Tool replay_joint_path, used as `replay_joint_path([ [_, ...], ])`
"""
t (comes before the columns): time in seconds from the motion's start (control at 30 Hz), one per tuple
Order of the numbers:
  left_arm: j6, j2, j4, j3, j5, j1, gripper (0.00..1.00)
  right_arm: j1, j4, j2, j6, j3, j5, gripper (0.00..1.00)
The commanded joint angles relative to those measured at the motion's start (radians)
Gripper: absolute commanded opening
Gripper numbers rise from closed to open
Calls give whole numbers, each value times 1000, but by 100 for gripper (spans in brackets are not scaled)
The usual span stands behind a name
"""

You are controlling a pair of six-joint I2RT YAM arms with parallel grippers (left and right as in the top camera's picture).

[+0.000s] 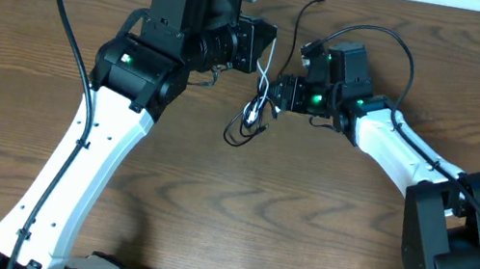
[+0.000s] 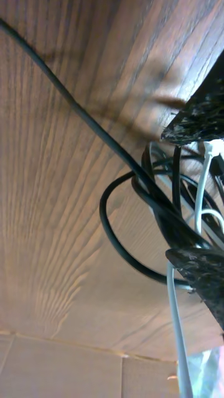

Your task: Untangle cables

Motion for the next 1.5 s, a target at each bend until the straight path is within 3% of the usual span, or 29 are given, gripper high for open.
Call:
replay_joint_path([
  [0.0, -10, -13, -1, 13, 14, 3, 8, 14, -2, 3, 34, -1, -27, 49],
  [0.37, -9, -13, -13, 13, 14, 3, 7, 79, 15, 39, 120, -1, 11, 40],
  [0.63, -9, -13, -25, 13, 14, 3, 8, 100, 14, 150, 161, -1, 16, 12],
  [0.8, -8, -13, -24, 13, 9, 3, 7, 98, 6, 198, 164, -1, 15, 1],
  [1.0, -8, -17, 3, 13, -29, 27, 7, 95, -10, 204, 163, -1, 41, 1],
  [1.47, -36, -217, 261, 13, -52, 215, 8, 42, -72, 204, 179, -1, 67, 1],
])
